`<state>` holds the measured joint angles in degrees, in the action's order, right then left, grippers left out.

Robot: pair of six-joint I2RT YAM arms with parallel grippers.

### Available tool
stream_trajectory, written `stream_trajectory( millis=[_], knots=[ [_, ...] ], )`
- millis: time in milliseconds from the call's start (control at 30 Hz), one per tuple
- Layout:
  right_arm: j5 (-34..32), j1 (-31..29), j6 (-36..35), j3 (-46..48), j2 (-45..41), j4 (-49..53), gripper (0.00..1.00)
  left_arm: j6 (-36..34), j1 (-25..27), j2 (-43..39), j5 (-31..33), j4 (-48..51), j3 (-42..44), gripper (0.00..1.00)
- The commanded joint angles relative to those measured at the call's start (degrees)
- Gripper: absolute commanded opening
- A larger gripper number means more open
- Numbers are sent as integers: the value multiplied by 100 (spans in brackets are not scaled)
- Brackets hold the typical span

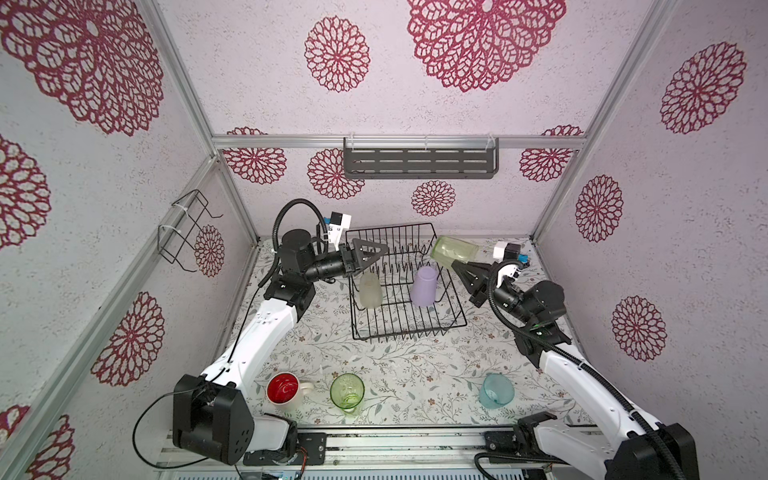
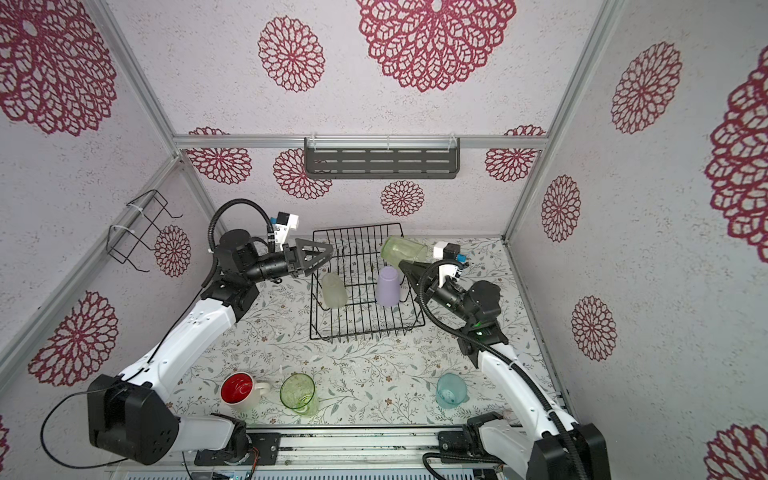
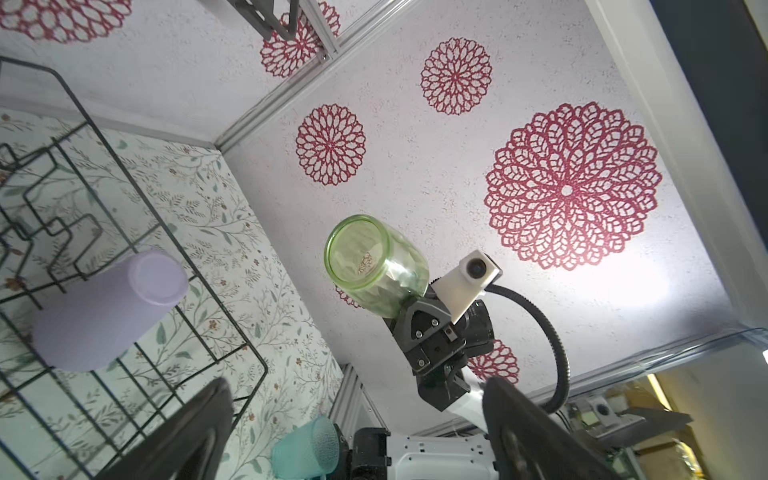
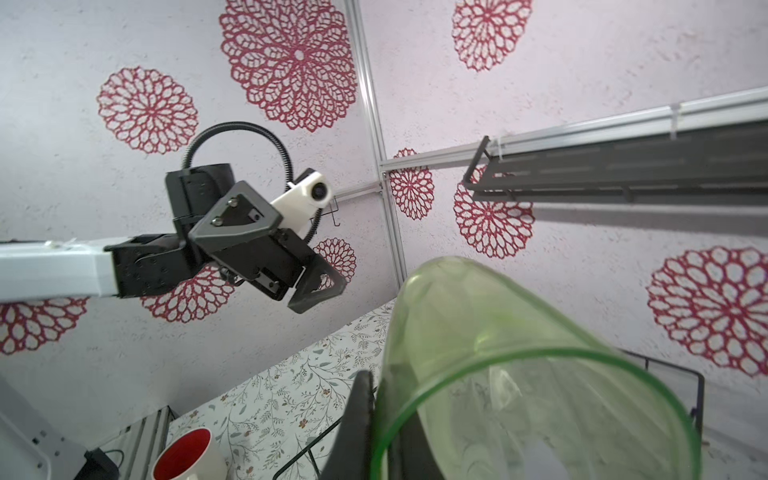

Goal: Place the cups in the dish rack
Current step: 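Carry the bright green cup over the rack while the left gripper reaches for it, then grasp the bright green cup with the left gripper beside the right gripper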

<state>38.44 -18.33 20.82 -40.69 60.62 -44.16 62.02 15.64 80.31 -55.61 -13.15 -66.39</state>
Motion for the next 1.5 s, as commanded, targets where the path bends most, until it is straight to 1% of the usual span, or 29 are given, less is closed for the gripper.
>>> stream_trajectory(
  millis=[0,133,200,300,367,467,600,700,800,867,933,1033,1067,1200,1300,1400,1467],
  knots=[
    [255,-266,-784,-43,16,-790,0,687,132,147,-423,-437,-150,99],
    [305,-505,-984,9,178,-1071,0,672,412,349,-516,-407,-278,99],
    [326,-640,-1213,-30,251,-1020,0,727,500,446,-620,-398,-384,97],
    [515,-813,-1795,-130,382,-645,0,790,617,466,-486,-529,-348,97],
    [659,-944,-2223,-127,463,-574,0,774,703,485,-460,-539,-346,97],
    [600,-1157,-2704,-24,466,-670,0,881,817,598,-704,-540,-496,97],
    [484,-1247,-3179,43,486,-575,0,1043,893,711,-640,-622,-507,98],
    [406,-1304,-3339,35,496,-517,0,1162,913,774,-635,-639,-511,99],
    [393,-1314,-3486,10,486,-471,0,1089,906,758,-511,-610,-398,100],
    [373,-1314,-3505,-14,447,-471,0,871,873,732,-393,-336,-399,99],
    [217,-1314,-3546,-52,392,-331,0,579,855,723,-288,96,-481,98],
    [77,-1314,-3954,-123,267,350,0,333,861,706,-162,372,-491,98],
    [43,-1314,-3931,-113,221,405,0,284,854,690,-74,479,-482,98],
    [32,-1314,-3697,67,91,14,0,-129,845,671,48,928,-521,99],
    [-37,-1322,-3756,78,14,64,0,-132,850,702,103,922,-501,100],
    [-30,-1323,-3766,53,0,72,0,-218,839,792,140,1272,-664,100],
    [18,-1331,-3794,35,12,70,0,-262,841,793,238,1322,-642,99]
  ],
)
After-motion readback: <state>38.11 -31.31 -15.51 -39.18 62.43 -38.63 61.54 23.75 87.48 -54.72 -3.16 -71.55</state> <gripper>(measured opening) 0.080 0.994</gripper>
